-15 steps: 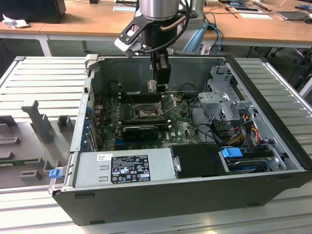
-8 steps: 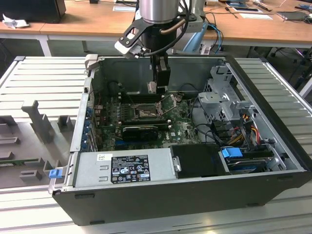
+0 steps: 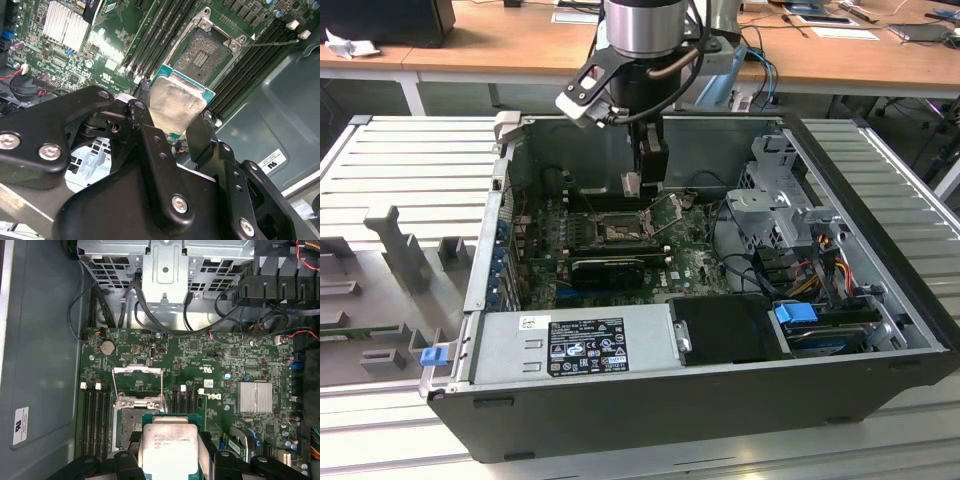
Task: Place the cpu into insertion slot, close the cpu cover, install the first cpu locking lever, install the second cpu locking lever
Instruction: 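Place the cpu into insertion slot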
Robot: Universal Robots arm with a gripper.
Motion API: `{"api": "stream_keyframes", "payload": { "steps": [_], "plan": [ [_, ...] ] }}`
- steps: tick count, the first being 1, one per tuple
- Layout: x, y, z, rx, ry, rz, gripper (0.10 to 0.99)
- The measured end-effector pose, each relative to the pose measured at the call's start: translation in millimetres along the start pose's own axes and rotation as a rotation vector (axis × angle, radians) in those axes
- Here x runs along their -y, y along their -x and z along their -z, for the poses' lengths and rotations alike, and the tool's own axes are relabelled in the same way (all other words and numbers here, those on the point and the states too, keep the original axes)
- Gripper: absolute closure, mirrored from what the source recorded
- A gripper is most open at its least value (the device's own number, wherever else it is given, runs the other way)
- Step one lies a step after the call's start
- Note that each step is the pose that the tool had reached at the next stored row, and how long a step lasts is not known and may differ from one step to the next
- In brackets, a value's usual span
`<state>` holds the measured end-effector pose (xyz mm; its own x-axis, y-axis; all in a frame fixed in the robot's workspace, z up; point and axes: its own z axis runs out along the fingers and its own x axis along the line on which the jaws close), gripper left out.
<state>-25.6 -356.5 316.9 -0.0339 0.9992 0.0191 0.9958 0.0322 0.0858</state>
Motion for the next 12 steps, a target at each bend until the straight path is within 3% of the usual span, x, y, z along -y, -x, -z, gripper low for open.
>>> {"api": "stream_keyframes", "payload": {
  "steps": [12],
  "plan": [
    [0.7,0.2,-8.0,0.0000,0.000,0.000,0.557]
  ]
}}
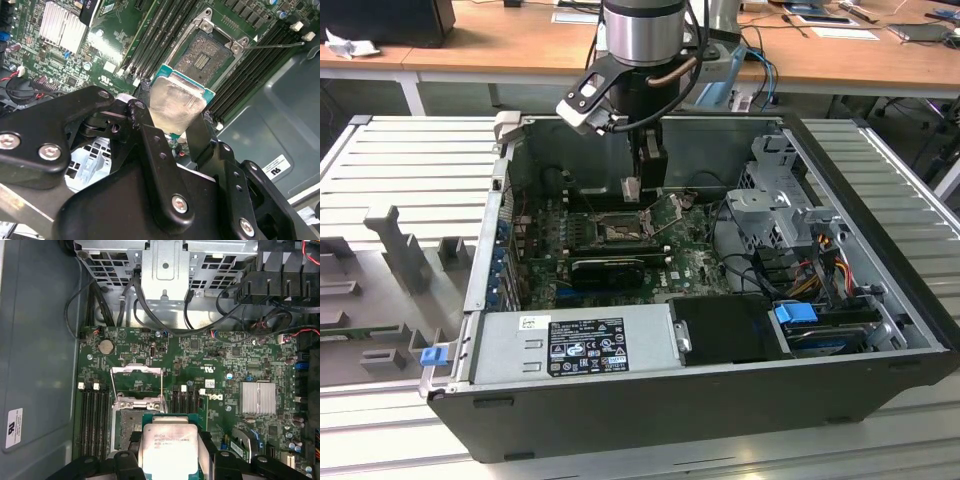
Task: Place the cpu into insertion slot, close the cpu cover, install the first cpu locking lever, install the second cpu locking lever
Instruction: 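Place the cpu into insertion slot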
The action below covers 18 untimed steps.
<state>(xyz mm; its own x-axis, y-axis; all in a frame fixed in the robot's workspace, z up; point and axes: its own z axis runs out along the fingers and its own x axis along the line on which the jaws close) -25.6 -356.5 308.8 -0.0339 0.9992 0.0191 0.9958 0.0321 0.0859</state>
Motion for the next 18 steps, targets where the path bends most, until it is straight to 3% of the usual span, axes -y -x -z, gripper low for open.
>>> {"api": "stream_keyframes", "payload": {
  "steps": [5,7,11,18],
  "plan": [
    [0.5,0.1,-5.2,0.0009,-0.001,0.000,0.557],
    [1.0,0.1,-8.0,0.0098,-0.001,0.001,0.557],
    [2.2,0.1,-17.1,0.0106,-0.001,-0.002,0.557],
    [2.8,-0.1,-23.8,0.0132,0.000,-0.031,0.557]
  ]
}}
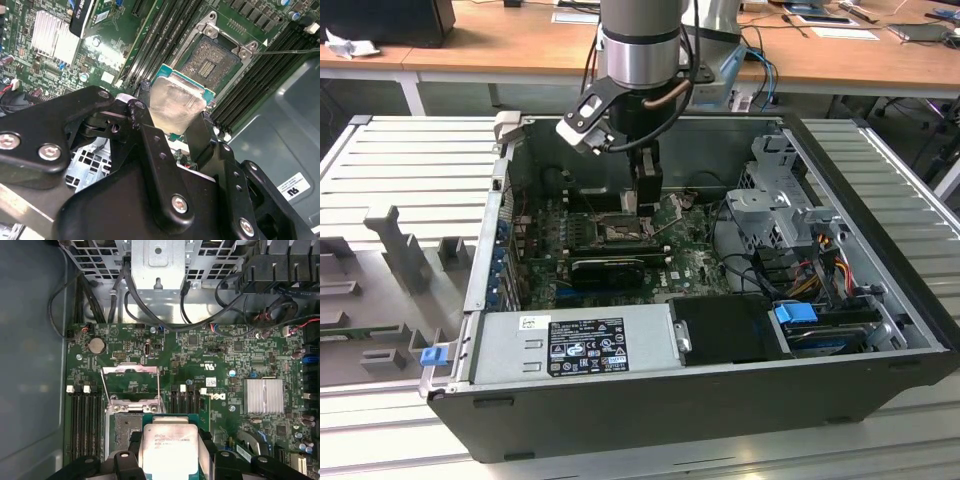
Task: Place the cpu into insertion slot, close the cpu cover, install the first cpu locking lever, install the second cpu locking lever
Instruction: 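Place the cpu into insertion slot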
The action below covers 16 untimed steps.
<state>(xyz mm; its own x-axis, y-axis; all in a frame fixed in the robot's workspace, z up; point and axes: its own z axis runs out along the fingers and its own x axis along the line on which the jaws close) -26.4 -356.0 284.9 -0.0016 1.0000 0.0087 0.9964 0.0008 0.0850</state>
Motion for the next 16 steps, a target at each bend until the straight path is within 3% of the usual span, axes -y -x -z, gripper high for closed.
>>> {"api": "stream_keyframes", "payload": {
  "steps": [6,16],
  "plan": [
    [1.1,0.0,-9.2,0.0000,0.000,0.000,0.557],
    [2.1,-1.2,-18.1,0.0009,0.000,0.000,0.557]
  ]
}}
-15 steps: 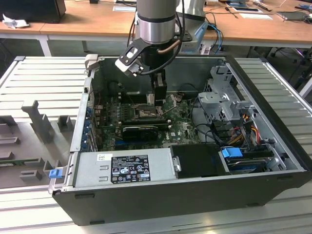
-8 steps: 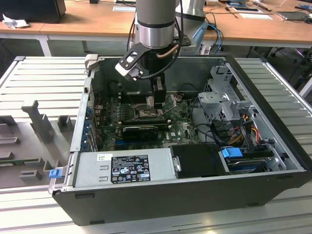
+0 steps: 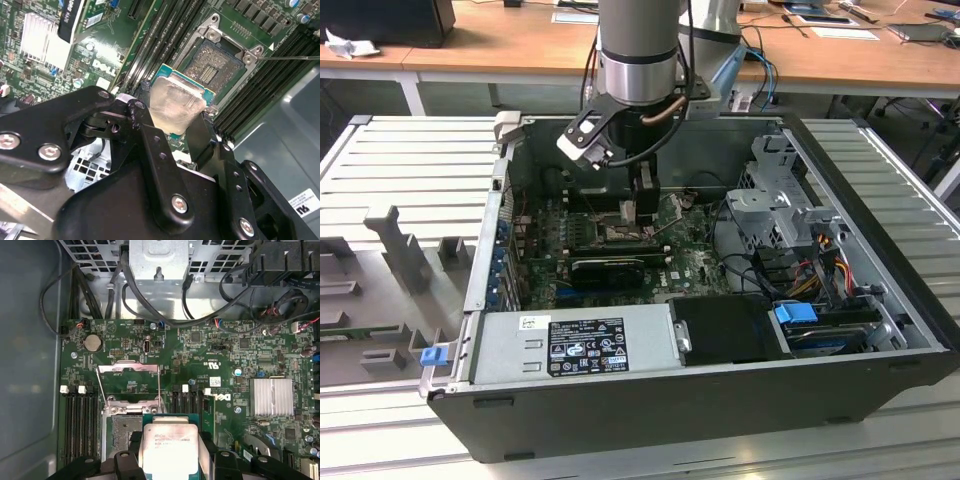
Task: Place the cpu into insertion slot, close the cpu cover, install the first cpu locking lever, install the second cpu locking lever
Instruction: 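Place the cpu into insertion slot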
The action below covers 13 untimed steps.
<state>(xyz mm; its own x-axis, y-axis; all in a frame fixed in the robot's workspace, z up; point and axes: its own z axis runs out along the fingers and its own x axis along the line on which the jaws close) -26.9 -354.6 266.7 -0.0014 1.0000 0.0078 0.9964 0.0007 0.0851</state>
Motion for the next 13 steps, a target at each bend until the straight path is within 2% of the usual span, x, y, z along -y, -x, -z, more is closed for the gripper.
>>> {"api": "stream_keyframes", "payload": {
  "steps": [6,8,13],
  "plan": [
    [7.9,-10.5,-7.6,0.0002,0.000,0.000,0.557],
    [9.8,-16.0,-13.7,0.0001,0.000,0.000,0.557],
    [12.4,-18.5,-23.3,-0.0004,0.000,0.006,0.557]
  ]
}}
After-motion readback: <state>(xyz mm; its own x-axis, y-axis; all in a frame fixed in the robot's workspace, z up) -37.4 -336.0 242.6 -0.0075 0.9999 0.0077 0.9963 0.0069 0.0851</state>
